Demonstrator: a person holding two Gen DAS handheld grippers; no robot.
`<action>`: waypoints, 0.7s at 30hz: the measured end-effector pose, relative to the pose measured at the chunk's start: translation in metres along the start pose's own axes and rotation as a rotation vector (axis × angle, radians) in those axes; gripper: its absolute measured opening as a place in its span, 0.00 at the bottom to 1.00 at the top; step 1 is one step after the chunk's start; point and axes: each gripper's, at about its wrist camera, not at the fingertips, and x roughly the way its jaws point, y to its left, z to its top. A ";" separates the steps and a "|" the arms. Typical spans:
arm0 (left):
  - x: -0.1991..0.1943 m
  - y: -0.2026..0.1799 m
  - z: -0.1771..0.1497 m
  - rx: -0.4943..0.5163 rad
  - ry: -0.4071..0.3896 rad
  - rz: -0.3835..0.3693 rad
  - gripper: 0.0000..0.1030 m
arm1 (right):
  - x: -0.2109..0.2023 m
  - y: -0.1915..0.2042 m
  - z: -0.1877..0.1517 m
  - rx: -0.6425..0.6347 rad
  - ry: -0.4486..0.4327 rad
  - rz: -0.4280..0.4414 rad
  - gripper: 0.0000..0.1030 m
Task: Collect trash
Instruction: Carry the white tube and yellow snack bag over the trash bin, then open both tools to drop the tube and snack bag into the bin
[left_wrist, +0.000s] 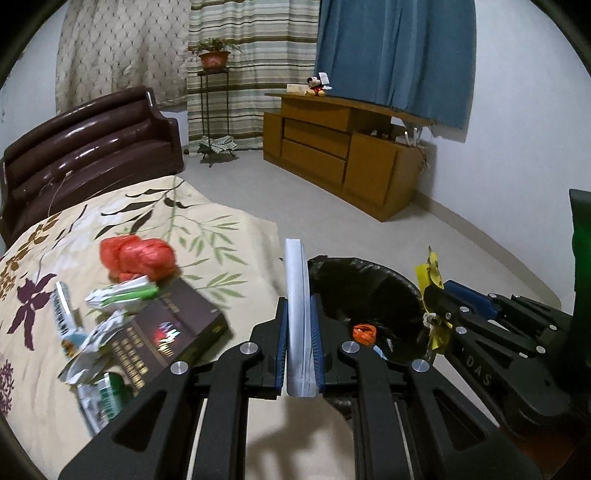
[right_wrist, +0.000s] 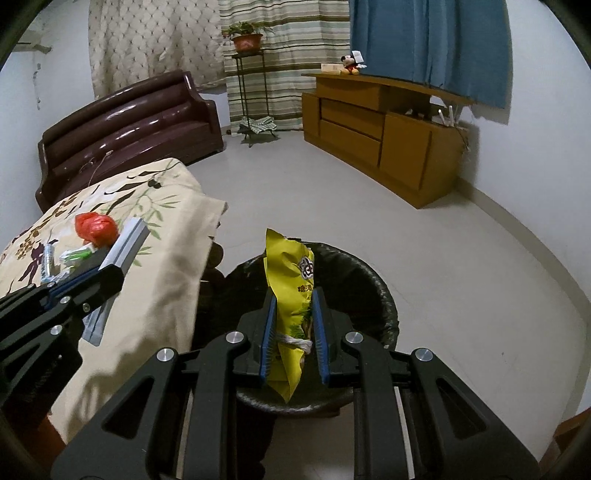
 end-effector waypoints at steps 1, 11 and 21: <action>0.003 -0.002 0.000 0.003 0.002 0.001 0.12 | 0.002 -0.002 0.000 0.001 0.002 -0.001 0.18; 0.029 -0.020 0.011 0.020 0.026 0.016 0.12 | 0.020 -0.023 0.004 0.018 0.016 -0.005 0.18; 0.047 -0.030 0.012 0.016 0.068 0.023 0.19 | 0.035 -0.036 0.008 0.041 0.030 0.005 0.20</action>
